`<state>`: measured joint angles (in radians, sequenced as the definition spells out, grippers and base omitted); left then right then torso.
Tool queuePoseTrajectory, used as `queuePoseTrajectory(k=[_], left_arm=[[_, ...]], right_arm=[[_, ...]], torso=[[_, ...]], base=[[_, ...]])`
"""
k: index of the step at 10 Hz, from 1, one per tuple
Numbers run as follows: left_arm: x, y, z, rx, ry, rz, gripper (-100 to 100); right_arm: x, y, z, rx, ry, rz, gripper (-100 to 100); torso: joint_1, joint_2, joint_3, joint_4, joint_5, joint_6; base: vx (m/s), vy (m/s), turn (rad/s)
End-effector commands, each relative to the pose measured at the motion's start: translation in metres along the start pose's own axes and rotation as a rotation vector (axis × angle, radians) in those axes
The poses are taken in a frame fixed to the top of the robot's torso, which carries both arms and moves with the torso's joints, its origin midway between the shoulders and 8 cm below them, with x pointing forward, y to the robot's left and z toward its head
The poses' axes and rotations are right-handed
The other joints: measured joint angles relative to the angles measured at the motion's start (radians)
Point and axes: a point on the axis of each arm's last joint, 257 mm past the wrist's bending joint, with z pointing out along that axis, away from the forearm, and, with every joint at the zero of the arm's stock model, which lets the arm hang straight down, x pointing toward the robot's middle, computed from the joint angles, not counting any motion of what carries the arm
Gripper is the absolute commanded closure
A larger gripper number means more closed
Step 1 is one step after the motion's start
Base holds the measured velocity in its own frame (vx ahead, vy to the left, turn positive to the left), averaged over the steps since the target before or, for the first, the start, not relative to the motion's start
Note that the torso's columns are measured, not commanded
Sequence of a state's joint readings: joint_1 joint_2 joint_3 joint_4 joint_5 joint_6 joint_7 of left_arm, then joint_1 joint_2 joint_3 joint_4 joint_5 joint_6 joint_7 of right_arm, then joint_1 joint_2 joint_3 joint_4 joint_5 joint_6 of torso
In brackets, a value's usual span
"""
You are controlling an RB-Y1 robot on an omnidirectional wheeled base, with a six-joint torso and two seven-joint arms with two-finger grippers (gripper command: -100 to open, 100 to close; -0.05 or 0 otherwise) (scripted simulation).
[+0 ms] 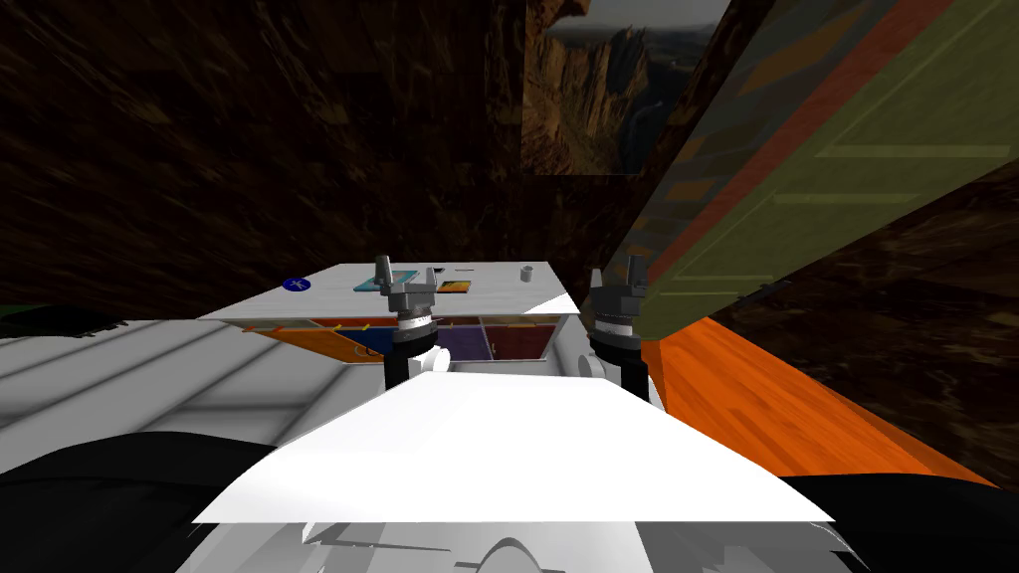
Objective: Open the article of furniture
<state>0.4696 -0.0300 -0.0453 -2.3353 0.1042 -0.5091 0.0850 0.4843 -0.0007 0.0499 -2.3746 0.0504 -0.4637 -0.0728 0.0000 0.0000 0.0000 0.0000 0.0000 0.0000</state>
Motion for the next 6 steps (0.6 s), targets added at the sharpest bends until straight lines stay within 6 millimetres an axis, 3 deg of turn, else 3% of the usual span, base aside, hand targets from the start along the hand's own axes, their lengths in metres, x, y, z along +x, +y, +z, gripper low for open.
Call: queuePoseTrajectory(k=[1,6], left_arm=[[0.0,0.0,0.0,0.0,0.0,0.0,0],[0.0,-0.0001,0.0,0.0,0.0,0.0,0]], right_arm=[[0.0,0.0,0.0,0.0,0.0,0.0,0],[0.0,0.0001,0.0,0.0,0.0,0.0,0]], torso=[[0.0,0.04,-0.082,0.041,0.0,0.0],[0.0,0.396,-0.792,0.396,0.0,0.0]], base=[[0.0,0.0,0.0],[0.0,0.0,0.0]])
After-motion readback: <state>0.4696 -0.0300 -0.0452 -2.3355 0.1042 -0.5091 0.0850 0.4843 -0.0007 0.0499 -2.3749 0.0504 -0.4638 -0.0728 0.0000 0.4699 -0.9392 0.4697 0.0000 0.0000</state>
